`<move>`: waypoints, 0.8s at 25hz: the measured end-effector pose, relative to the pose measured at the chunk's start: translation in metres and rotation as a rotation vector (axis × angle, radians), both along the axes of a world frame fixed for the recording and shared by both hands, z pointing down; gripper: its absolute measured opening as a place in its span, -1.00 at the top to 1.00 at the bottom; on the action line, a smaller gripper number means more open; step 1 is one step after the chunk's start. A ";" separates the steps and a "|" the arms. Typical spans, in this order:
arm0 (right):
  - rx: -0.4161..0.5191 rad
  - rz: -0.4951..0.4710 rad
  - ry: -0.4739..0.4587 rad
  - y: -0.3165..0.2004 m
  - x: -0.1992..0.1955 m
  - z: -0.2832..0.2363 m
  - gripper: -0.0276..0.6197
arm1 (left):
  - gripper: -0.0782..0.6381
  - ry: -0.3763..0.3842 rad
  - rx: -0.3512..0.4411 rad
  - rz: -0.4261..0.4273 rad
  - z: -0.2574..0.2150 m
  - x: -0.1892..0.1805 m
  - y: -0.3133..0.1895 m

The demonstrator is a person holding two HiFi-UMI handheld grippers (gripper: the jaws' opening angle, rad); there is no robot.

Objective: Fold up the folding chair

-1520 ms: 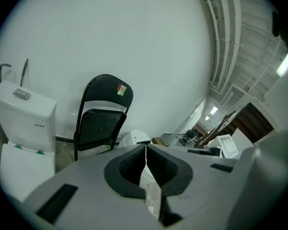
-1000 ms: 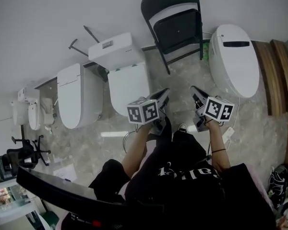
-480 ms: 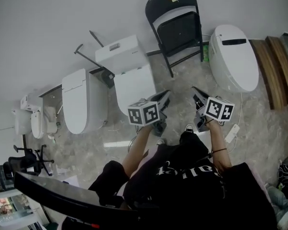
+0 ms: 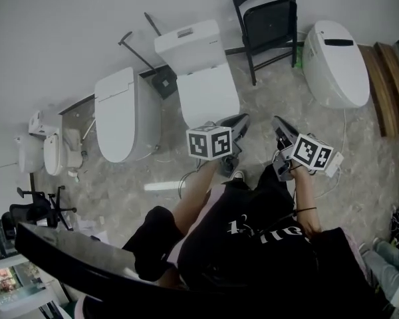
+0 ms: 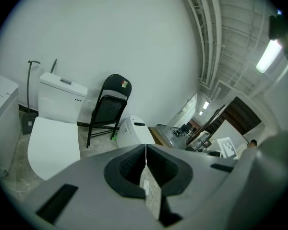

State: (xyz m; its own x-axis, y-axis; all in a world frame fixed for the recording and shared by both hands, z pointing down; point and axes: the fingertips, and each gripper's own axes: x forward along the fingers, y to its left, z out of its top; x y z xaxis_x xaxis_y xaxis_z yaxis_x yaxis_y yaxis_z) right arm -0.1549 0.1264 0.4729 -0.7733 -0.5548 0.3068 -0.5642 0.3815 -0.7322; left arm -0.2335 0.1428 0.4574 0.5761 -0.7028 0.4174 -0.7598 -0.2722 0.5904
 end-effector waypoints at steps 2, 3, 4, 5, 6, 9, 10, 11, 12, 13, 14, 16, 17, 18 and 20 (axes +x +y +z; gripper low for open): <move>-0.004 0.004 0.018 0.016 -0.010 0.000 0.87 | 0.76 0.013 -0.002 0.017 -0.002 -0.008 0.009; -0.004 0.007 0.030 0.021 -0.012 -0.001 0.87 | 0.76 0.021 -0.002 0.025 -0.005 -0.009 0.012; -0.002 0.011 0.039 0.027 -0.012 -0.002 0.87 | 0.76 0.027 -0.001 0.034 -0.008 -0.008 0.017; 0.000 0.016 0.043 0.034 -0.010 -0.004 0.87 | 0.76 0.031 0.003 0.042 -0.010 -0.004 0.023; 0.001 0.021 0.047 0.040 -0.006 -0.005 0.87 | 0.76 0.033 0.008 0.051 -0.011 0.001 0.029; 0.012 0.046 0.077 0.050 0.008 -0.008 0.87 | 0.76 0.039 0.012 0.073 -0.013 0.013 0.042; 0.014 0.056 0.085 0.051 0.012 -0.009 0.87 | 0.76 0.042 0.011 0.080 -0.014 0.016 0.045; 0.016 0.062 0.091 0.052 0.016 -0.010 0.87 | 0.76 0.043 0.011 0.084 -0.015 0.020 0.048; 0.018 0.064 0.092 0.054 0.020 -0.012 0.87 | 0.76 0.046 0.011 0.087 -0.016 0.024 0.050; 0.020 0.061 0.090 0.056 0.024 -0.014 0.87 | 0.76 0.049 0.013 0.086 -0.018 0.029 0.052; 0.024 0.056 0.084 0.059 0.028 -0.017 0.87 | 0.76 0.053 0.015 0.084 -0.019 0.034 0.054; 0.032 0.049 0.075 0.065 0.037 -0.022 0.87 | 0.76 0.059 0.018 0.080 -0.022 0.045 0.058; 0.037 0.048 0.073 0.069 0.043 -0.024 0.87 | 0.76 0.062 0.020 0.081 -0.024 0.051 0.061; 0.042 0.048 0.073 0.073 0.050 -0.026 0.87 | 0.76 0.063 0.023 0.082 -0.025 0.058 0.064; 0.047 0.048 0.080 0.078 0.063 -0.028 0.87 | 0.76 0.058 0.027 0.086 -0.027 0.072 0.070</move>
